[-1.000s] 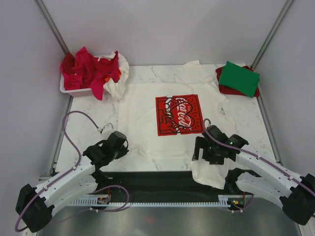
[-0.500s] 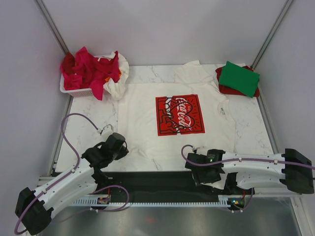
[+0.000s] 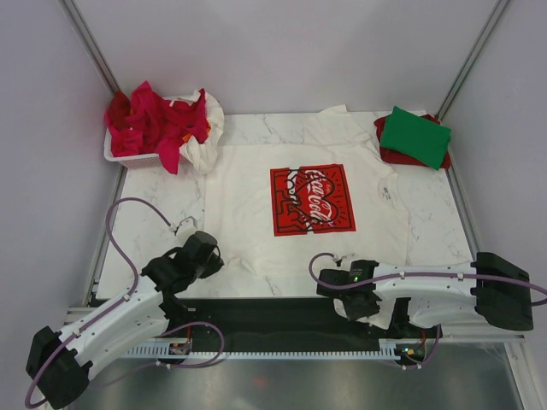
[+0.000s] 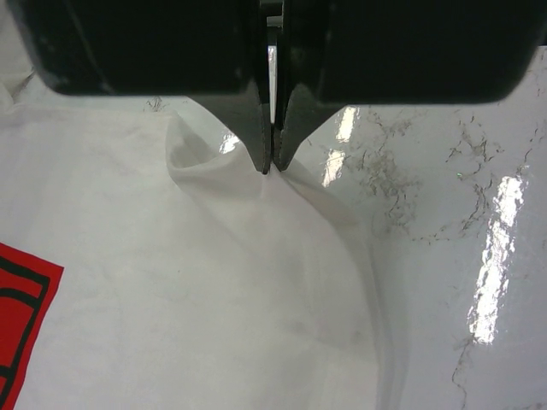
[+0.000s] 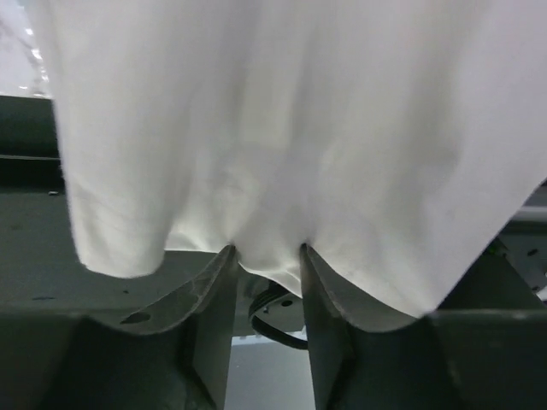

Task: Fold and stack the t-shirts
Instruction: Fold the tshirt

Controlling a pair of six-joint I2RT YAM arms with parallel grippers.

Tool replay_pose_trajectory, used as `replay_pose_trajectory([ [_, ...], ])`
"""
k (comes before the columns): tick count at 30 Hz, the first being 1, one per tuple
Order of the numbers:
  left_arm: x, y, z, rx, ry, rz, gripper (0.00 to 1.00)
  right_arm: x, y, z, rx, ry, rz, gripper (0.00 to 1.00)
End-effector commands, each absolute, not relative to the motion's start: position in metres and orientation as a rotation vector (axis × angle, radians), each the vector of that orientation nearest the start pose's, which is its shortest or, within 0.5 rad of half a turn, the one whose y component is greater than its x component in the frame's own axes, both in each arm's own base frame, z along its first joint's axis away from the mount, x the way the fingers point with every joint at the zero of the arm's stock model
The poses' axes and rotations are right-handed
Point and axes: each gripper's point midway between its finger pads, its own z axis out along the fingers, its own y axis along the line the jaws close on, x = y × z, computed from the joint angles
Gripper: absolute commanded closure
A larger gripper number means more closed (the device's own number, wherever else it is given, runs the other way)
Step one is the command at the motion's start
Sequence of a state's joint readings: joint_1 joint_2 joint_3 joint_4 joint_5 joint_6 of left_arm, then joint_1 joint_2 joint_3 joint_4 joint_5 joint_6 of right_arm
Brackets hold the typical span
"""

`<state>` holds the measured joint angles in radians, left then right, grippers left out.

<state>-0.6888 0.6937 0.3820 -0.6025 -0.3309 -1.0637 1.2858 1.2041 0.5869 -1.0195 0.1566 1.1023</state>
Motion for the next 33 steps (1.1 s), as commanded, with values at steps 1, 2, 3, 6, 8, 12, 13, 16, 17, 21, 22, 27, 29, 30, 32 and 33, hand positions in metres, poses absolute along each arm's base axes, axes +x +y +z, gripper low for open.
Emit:
replay_pose_trajectory([
  [1, 0.179, -0.113, 0.055, -0.568, 2.356, -0.378, 0.98, 0.047, 0.141, 0.006, -0.257, 2.898, -0.097, 0.60],
  [2, 0.179, -0.113, 0.054, -0.567, 2.358, -0.378, 0.98, 0.046, 0.140, 0.004, -0.262, 2.902, -0.095, 0.67],
  [3, 0.178, -0.113, 0.053, -0.569, 2.360, -0.379, 0.98, 0.046, 0.140, 0.004, -0.266, 2.904, -0.092, 0.79],
  [6, 0.178, -0.113, 0.052, -0.566, 2.360, -0.381, 0.98, 0.045, 0.141, 0.004, -0.274, 2.905, -0.082, 0.98],
  [8, 0.179, -0.114, 0.055, -0.563, 2.353, -0.388, 0.98, 0.047, 0.142, 0.008, -0.278, 2.896, -0.092, 1.00],
  [12, 0.181, -0.122, 0.071, -0.503, 2.338, -0.443, 0.98, 0.058, 0.145, 0.028, -0.269, 2.839, -0.105, 1.00],
  [13, 0.181, -0.124, 0.075, -0.493, 2.334, -0.459, 0.98, 0.061, 0.146, 0.034, -0.263, 2.824, -0.100, 1.00],
  [16, 0.179, -0.130, 0.088, -0.463, 2.324, -0.522, 0.98, 0.073, 0.149, 0.059, -0.218, 2.763, -0.087, 1.00],
  [17, 0.179, -0.133, 0.093, -0.457, 2.316, -0.545, 0.98, 0.077, 0.151, 0.071, -0.192, 2.736, -0.067, 1.00],
  [21, 0.178, -0.138, 0.101, -0.432, 2.319, -0.586, 0.98, 0.087, 0.152, 0.096, -0.138, 2.672, -0.033, 1.00],
  [22, 0.178, -0.140, 0.104, -0.428, 2.319, -0.595, 0.98, 0.090, 0.151, 0.103, -0.130, 2.658, -0.039, 1.00],
  [27, 0.179, -0.140, 0.121, -0.405, 2.303, -0.606, 0.98, 0.108, 0.148, 0.131, -0.103, 2.551, -0.036, 1.00],
  [29, 0.181, -0.140, 0.130, -0.401, 2.291, -0.606, 0.98, 0.124, 0.149, 0.148, -0.055, 2.511, -0.016, 1.00],
  [30, 0.184, -0.137, 0.132, -0.383, 2.291, -0.586, 0.98, 0.130, 0.146, 0.152, -0.077, 2.505, -0.026, 1.00],
  [32, 0.190, -0.134, 0.140, -0.341, 2.293, -0.553, 0.98, 0.153, 0.148, 0.164, 0.002, 2.485, 0.030, 1.00],
  [33, 0.195, -0.128, 0.140, -0.359, 2.301, -0.520, 0.98, 0.160, 0.149, 0.166, 0.010, 2.482, 0.051, 1.00],
])
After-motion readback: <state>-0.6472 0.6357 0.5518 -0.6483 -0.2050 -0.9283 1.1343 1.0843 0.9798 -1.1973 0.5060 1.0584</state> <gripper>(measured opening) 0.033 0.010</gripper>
